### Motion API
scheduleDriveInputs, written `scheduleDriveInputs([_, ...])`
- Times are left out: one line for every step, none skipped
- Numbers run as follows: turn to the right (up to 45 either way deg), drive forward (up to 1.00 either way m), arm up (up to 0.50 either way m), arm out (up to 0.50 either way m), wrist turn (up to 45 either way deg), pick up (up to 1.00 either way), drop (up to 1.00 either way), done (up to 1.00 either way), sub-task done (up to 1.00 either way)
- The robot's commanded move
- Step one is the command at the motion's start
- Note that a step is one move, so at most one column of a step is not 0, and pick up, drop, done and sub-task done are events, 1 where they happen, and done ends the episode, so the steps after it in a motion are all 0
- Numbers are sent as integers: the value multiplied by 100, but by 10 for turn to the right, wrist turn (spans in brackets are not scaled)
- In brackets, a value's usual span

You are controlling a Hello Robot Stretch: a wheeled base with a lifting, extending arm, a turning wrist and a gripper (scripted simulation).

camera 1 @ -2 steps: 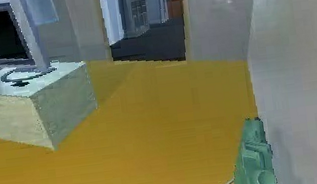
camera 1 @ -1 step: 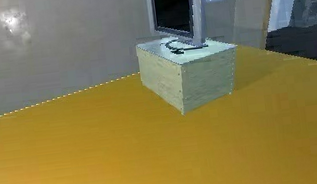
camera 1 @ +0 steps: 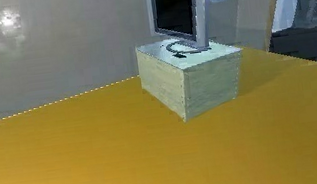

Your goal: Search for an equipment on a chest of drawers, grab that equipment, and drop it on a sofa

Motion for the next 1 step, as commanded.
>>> scheduleDriveInputs([-450,0,0,0,0,0,0,0,0])
